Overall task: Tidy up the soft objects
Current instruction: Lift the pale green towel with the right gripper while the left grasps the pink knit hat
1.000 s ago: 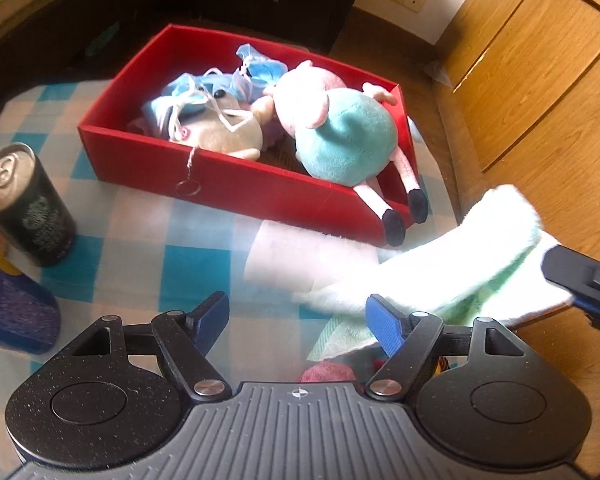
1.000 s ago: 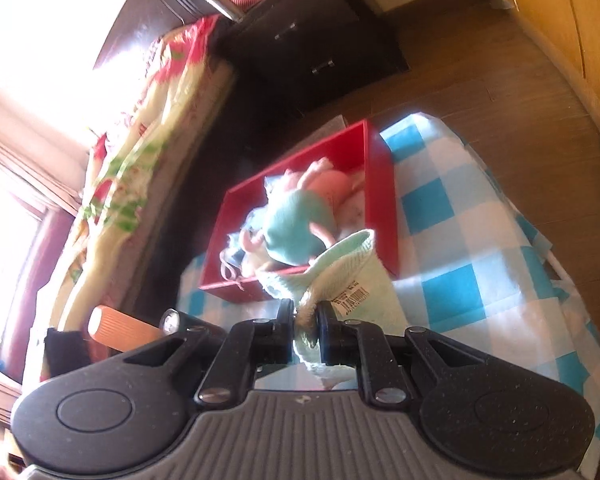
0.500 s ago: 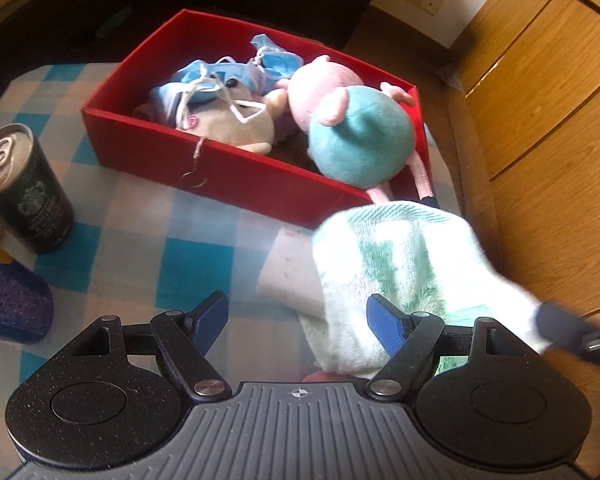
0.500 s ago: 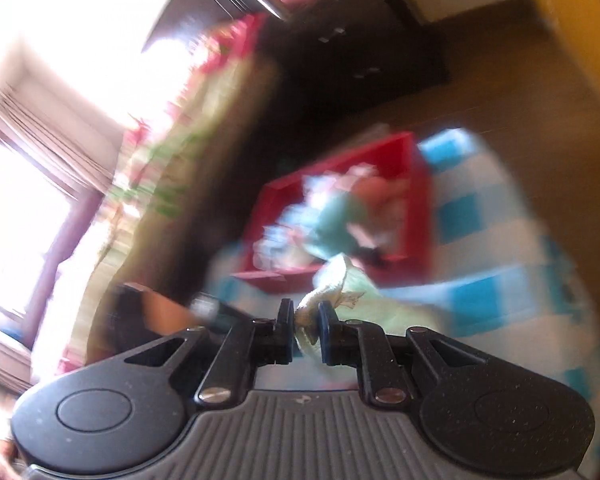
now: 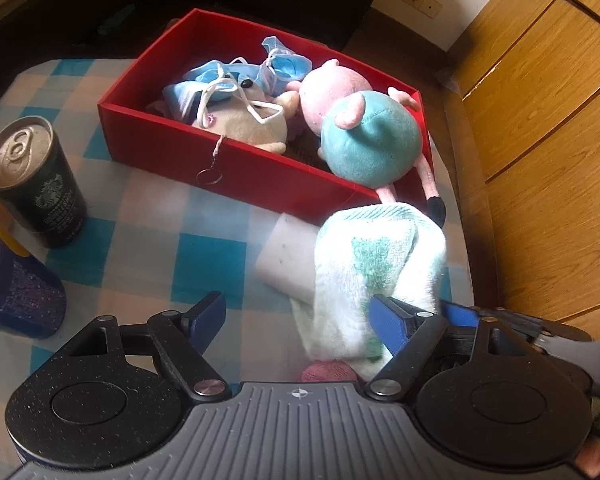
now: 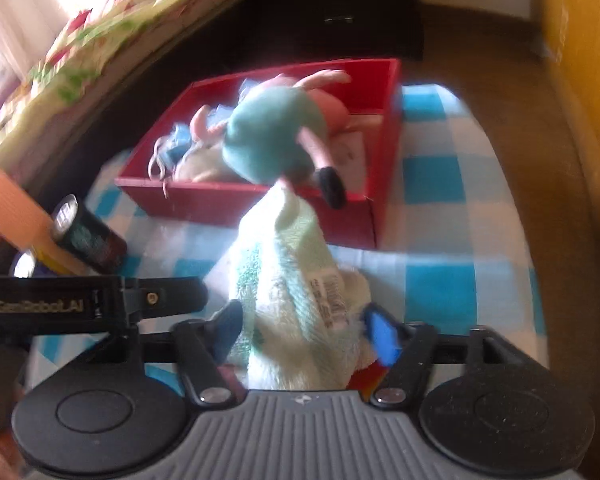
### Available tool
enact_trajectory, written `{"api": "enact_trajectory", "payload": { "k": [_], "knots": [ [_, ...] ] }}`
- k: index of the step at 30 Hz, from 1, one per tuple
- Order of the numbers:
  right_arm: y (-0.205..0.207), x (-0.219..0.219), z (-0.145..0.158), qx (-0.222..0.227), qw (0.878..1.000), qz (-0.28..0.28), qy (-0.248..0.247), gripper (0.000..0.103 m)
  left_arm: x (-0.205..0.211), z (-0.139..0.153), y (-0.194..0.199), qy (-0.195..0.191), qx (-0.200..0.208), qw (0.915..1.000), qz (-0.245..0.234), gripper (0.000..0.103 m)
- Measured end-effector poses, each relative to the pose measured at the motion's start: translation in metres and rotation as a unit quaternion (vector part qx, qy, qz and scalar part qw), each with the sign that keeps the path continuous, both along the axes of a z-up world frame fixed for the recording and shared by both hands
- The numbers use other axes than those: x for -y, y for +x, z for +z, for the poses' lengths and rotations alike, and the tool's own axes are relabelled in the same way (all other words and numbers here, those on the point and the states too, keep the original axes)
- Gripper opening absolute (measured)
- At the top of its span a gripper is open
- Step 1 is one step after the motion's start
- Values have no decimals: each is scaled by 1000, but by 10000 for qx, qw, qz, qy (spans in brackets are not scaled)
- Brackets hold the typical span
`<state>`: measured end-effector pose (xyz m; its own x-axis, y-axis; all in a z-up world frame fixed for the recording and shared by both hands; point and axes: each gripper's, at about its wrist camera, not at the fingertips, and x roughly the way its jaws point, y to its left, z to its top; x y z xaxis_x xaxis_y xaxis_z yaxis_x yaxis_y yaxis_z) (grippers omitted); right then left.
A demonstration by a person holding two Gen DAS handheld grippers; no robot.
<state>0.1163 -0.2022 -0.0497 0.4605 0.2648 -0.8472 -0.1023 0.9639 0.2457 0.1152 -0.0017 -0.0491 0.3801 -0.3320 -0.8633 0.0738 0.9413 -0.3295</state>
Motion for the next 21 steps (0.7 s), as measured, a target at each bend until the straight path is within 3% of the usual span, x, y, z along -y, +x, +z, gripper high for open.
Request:
{"api": "enact_trajectory", "payload": {
  "k": [1, 3, 7, 12, 14, 16, 18, 19, 21],
  "knots": [
    [2, 1, -2, -115, 9998, -8, 152, 0, -5, 0, -1, -17, -17, 10000, 35, 77],
    [5, 5, -4, -293, 9984, -51, 486, 0, -15, -1, -4, -99, -70, 9999, 85, 78],
    [-4, 21, 18, -9, 9964, -262, 809, 0, -21, -13, -15, -220, -383, 9990, -3, 78],
    [-10, 45, 42, 232, 9811, -667, 1803, 0, 2, -31, -23, -225, -600, 9975, -293, 78],
    [-11, 42, 44, 284, 9827, -637, 1717, 0, 13, -41, -24, -109, -717, 9967, -358, 77],
    [-8, 36, 37, 185, 9867, -582, 1507, 0, 22, -51, -25, 84, -800, 9960, -387, 59],
    [-8, 33, 24, 60, 9891, -596, 1343, 0, 27, -53, -27, 233, -687, 9966, -402, 55],
    [-7, 32, 19, 34, 9910, -583, 1208, 0, 29, -53, -27, 321, -663, 9964, -423, 41],
    [-4, 24, 14, 26, 9964, -441, 724, 4, 27, -52, -26, 301, -666, 9966, -385, 36]
  ]
}}
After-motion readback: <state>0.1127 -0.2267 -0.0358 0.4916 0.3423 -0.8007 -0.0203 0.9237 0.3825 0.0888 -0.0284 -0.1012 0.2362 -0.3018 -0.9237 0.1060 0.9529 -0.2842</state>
